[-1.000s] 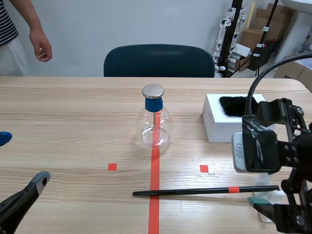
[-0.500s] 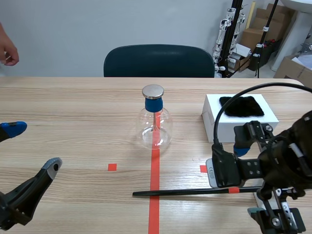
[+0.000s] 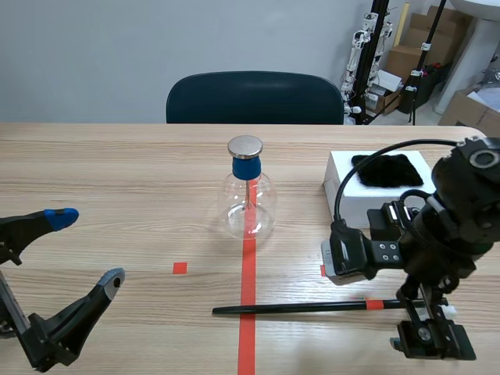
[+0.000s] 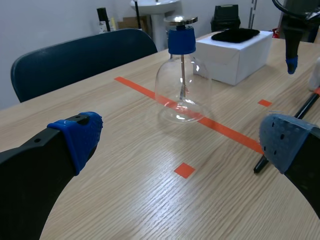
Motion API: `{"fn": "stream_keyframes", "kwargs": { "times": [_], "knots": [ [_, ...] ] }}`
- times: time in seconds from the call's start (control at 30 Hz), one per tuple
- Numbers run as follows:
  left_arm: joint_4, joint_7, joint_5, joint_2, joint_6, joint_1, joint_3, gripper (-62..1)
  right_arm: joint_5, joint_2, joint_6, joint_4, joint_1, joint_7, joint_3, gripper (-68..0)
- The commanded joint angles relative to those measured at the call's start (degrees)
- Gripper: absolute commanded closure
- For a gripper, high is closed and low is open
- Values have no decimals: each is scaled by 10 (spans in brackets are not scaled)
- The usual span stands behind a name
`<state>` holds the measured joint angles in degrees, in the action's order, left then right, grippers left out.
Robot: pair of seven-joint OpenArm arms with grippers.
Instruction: Do the electroscope experiment. pick up the black charging rod
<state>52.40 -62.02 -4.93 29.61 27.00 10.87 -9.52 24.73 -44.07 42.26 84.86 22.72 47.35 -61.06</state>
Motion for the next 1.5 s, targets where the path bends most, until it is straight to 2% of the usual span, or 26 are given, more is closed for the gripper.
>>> {"fn": "stream_keyframes", "kwargs": {
  "times": [0.0,0.27,0.53,0.73,0.83,1.03,1.13,1.27,1.47],
  "knots": [
    [-4,-17,8,-2,-1,-8,3,-623,0,7,5,-4,15,9,10,-679],
    [-47,-47,8,-2,-1,-33,-12,-623,0,46,5,-24,27,59,10,-679],
    [-75,-100,5,-4,-1,-35,-22,-623,30,50,5,-24,28,57,10,-679],
    [-94,-143,-22,-7,-3,-35,-21,-623,30,49,5,-24,27,56,10,-679],
    [-106,-153,-22,-13,-6,-35,-21,-623,30,44,5,-24,22,39,10,-679],
    [-115,-171,-22,-15,-8,-35,-21,-623,26,42,5,-24,17,37,10,-679],
    [-115,-171,-22,-15,-8,-34,-21,-623,7,41,5,-24,17,28,9,-679],
    [-122,-170,-22,-15,-7,-35,-21,-623,-9,31,5,-24,21,2,-11,-679],
    [-123,-160,-22,-15,-7,-35,-21,-623,-16,24,5,-24,42,-10,-62,-679]
  ]
}}
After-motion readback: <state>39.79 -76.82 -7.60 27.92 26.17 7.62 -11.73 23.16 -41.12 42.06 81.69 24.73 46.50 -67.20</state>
